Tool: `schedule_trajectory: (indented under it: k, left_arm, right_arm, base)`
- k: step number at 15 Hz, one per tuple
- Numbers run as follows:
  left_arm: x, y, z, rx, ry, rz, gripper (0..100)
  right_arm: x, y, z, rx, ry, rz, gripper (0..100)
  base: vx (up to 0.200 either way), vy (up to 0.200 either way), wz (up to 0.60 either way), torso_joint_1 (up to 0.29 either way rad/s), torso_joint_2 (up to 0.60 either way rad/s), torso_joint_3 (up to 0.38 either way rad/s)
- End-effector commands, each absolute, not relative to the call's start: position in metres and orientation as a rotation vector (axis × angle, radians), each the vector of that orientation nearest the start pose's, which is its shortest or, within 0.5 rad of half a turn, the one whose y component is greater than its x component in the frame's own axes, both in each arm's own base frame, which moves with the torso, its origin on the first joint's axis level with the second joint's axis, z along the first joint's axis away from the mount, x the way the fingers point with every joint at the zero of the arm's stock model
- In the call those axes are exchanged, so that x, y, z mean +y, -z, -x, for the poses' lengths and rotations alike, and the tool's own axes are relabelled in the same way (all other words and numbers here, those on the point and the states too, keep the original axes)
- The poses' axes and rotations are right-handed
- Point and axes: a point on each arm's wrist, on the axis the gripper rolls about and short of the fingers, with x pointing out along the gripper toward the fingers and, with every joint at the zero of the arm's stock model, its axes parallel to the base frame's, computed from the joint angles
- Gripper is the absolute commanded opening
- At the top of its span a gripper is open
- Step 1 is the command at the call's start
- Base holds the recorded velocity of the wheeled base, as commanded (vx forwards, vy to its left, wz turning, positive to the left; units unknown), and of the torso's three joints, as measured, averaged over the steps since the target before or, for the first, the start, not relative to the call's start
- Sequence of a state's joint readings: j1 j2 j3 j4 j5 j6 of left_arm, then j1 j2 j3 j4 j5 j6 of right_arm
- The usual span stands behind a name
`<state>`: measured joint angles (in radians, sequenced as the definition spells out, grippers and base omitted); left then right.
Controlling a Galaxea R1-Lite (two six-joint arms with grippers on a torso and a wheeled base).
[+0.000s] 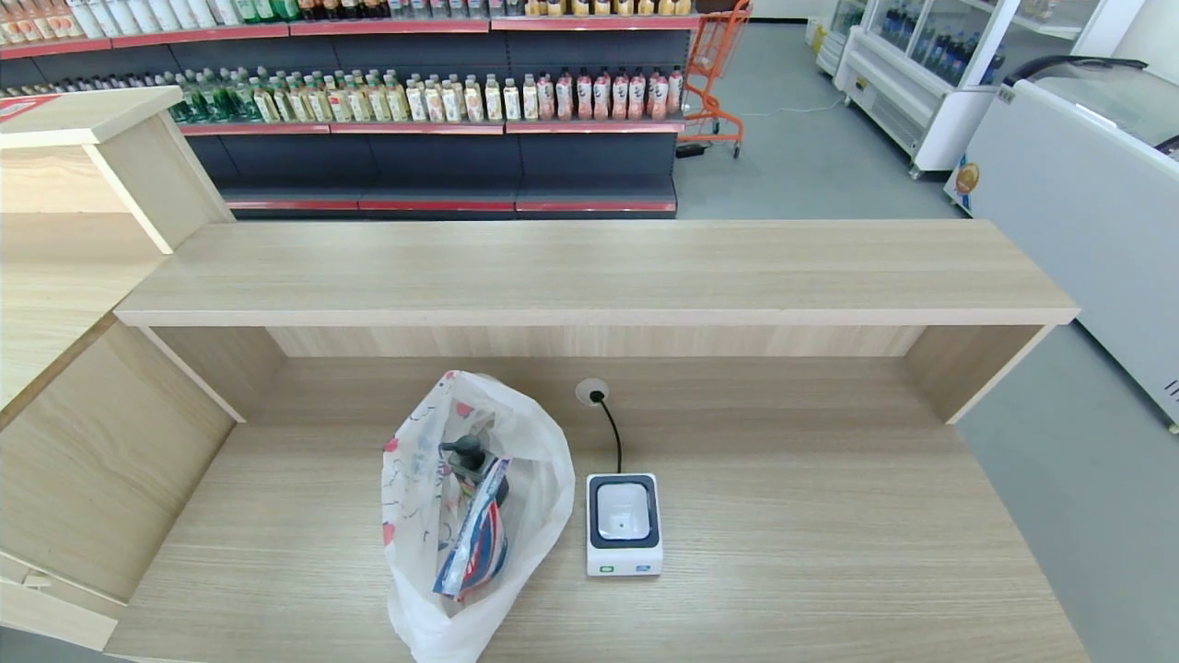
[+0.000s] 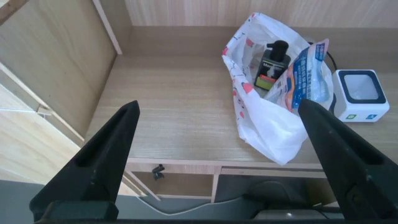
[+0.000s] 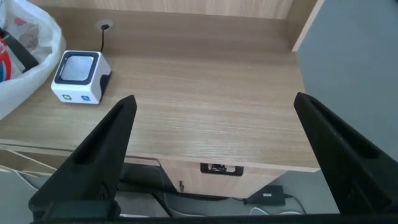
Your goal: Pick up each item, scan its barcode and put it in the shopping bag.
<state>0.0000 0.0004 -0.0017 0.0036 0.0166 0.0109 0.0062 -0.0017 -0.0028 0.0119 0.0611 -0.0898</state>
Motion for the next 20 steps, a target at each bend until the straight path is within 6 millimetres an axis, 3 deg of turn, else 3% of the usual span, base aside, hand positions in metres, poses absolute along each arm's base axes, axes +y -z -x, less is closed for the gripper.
schedule_trajectory:
  k: [1,5,20]
  left_arm:
    - [0.0004,-0.0756,0.0229,0.002,-0.017,-0.011,100]
    - [0.0004,-0.0756,0.0229,0.002,-0.017,-0.012,100]
    - [0.0004,-0.0756,0.0229,0.002,-0.017,-0.011,100]
  right_arm:
    - [0.0012,-0.0751,0.0229,0.009,-0.07,0.095,0]
    - [0.0012,-0.0751,0.0229,0.009,-0.07,0.092,0]
    - [0.0012,-0.0751,0.023,0.009,-0.065,0.066,0]
  base:
    - [0.0,0.0,0.0,0.0,0.0,0.0]
    - [0.15,0.0,0.0,0.001,0.0,0.001]
    - [0.0,0.0,0.0,0.0,0.0,0.0]
